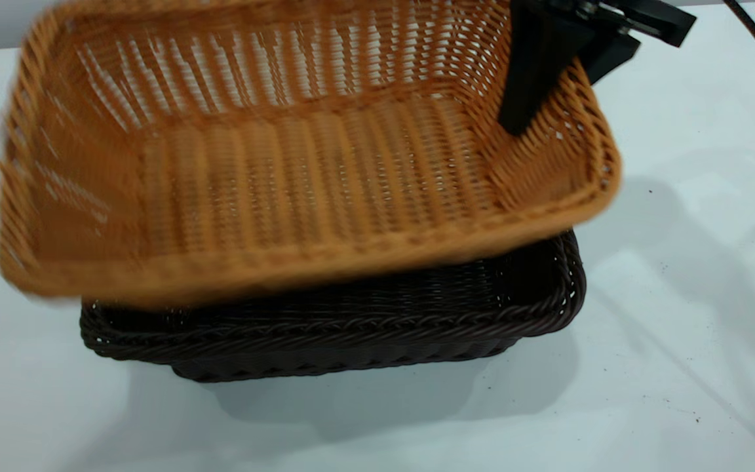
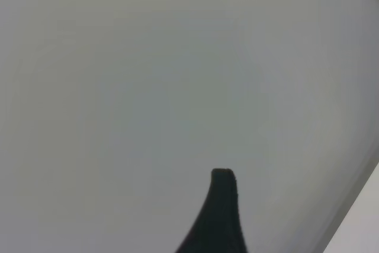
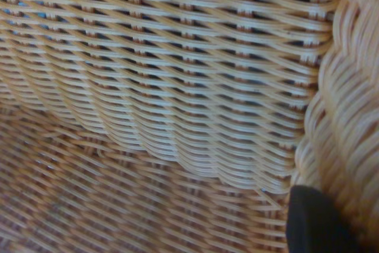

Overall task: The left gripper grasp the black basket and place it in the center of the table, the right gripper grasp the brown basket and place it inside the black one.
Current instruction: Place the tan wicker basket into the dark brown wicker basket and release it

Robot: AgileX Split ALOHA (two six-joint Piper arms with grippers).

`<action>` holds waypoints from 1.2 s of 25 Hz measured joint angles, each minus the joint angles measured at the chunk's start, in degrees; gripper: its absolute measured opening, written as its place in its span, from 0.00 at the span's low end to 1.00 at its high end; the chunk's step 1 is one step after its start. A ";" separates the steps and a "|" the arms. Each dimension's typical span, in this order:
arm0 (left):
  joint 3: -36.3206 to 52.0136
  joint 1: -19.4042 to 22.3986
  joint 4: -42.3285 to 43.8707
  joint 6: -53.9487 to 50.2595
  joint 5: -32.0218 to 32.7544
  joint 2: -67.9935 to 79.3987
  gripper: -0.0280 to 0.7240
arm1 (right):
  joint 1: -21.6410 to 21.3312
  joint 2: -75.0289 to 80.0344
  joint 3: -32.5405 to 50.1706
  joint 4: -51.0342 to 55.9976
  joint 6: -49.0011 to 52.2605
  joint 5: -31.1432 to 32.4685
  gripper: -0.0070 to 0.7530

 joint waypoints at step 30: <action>-0.04 0.00 0.00 0.00 0.00 0.00 0.83 | 0.24 0.00 5.33 -0.31 12.31 -2.06 0.14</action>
